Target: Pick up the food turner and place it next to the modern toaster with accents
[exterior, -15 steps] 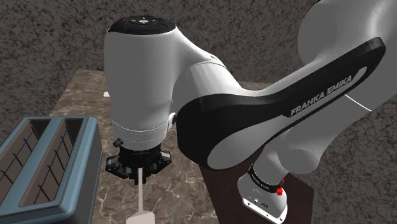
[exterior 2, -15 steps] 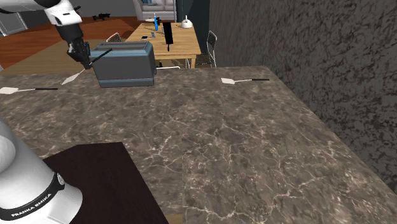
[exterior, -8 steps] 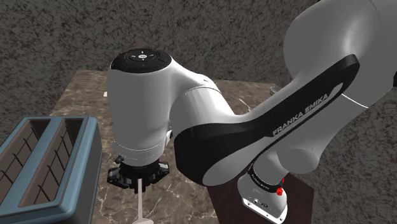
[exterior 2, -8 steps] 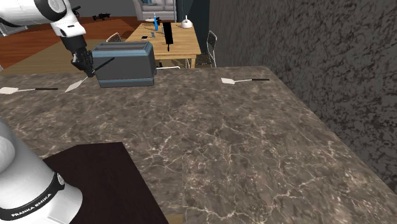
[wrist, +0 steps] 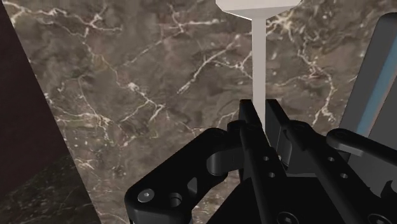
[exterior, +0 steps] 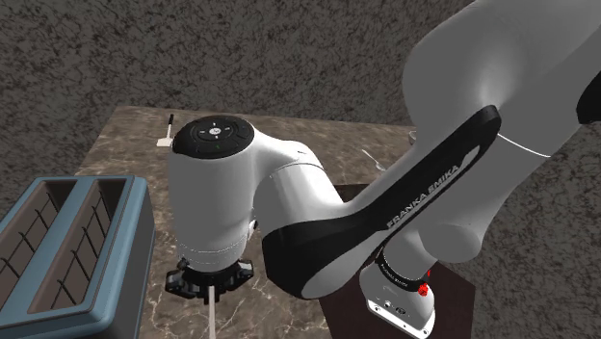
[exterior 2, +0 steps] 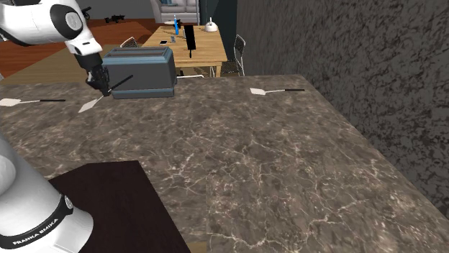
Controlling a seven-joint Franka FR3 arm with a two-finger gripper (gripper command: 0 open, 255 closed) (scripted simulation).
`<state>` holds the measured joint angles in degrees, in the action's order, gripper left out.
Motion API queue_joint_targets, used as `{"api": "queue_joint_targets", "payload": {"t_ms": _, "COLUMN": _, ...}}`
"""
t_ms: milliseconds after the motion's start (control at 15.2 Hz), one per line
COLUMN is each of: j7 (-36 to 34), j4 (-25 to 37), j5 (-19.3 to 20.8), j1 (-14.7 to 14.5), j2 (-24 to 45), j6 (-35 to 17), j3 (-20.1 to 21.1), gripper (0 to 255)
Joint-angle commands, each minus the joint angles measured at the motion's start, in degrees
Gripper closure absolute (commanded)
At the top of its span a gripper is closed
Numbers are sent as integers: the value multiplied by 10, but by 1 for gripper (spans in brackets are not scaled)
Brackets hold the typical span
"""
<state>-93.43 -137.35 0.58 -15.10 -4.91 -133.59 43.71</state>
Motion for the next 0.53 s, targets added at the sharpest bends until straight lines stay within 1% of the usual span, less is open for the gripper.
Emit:
{"api": "queue_joint_targets", "payload": {"t_ms": 0, "j7": -9, "j4": -8, "j5": 13, "j1": 2, "j2": 13, "j6": -18, "j3": 2, "gripper": 255}}
{"api": "queue_joint_targets", "payload": {"t_ms": 462, "j7": -59, "j4": -22, "j5": 78, "j1": 6, "j2": 71, "j6": -71, "j3": 3, "gripper": 255}}
